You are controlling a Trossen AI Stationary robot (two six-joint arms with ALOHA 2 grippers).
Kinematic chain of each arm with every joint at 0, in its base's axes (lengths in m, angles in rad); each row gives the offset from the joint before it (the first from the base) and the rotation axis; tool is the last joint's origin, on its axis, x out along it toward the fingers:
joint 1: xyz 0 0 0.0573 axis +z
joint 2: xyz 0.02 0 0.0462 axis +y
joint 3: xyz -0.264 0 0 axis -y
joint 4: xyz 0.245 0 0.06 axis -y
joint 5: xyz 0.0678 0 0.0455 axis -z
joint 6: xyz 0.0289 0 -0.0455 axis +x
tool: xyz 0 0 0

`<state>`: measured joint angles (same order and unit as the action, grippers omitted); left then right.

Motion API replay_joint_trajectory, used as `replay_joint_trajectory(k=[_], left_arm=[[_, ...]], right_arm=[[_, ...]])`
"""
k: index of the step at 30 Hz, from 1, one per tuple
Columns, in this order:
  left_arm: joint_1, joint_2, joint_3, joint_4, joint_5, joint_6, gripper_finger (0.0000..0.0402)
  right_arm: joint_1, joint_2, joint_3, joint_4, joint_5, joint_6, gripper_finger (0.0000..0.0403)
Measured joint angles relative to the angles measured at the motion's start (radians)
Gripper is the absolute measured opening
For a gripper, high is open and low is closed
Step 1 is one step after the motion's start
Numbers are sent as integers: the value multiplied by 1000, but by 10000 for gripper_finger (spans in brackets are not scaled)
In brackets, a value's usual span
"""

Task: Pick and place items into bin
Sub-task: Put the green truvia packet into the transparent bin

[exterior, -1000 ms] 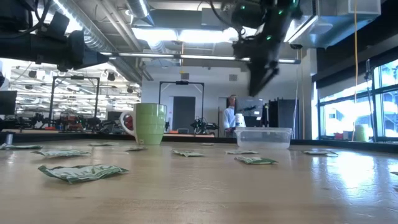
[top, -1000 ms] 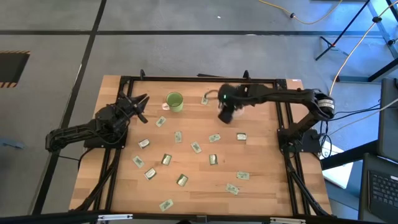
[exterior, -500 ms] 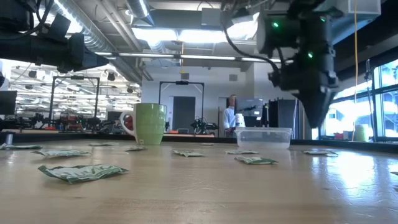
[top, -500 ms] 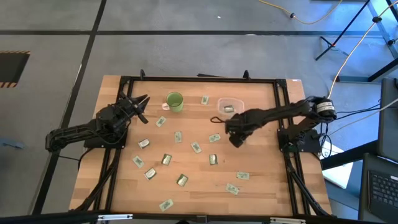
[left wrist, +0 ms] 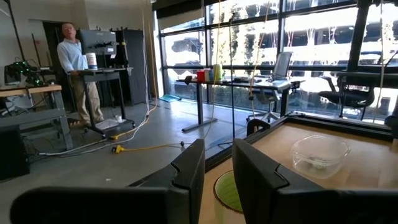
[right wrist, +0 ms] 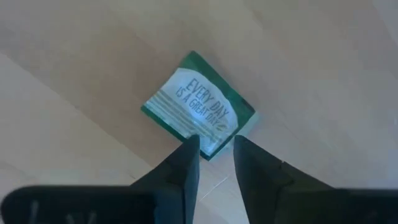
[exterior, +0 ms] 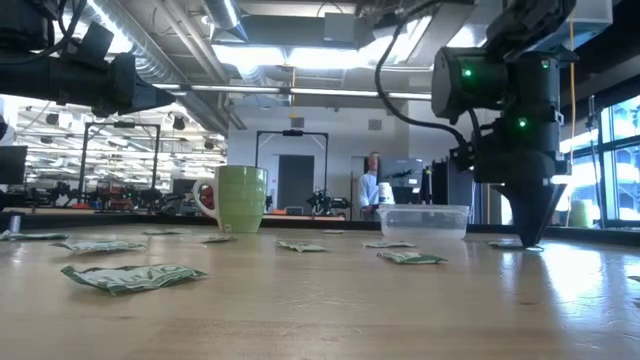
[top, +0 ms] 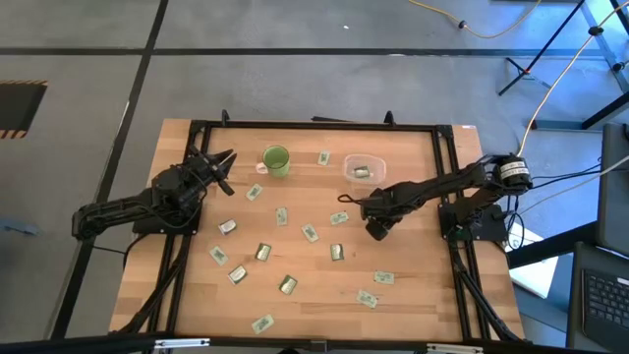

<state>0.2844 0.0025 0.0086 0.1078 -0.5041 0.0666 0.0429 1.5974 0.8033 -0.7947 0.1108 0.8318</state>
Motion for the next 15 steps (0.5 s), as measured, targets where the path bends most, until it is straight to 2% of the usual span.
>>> replay_joint_trajectory(k=[8,15], left_arm=[[0,0,0,0,0,0,77],[0,0,0,0,0,0,77]], right_arm=[[-1,-5,-39,75,-23,20,79],[-1,-3,-39,80,-34,26,29]])
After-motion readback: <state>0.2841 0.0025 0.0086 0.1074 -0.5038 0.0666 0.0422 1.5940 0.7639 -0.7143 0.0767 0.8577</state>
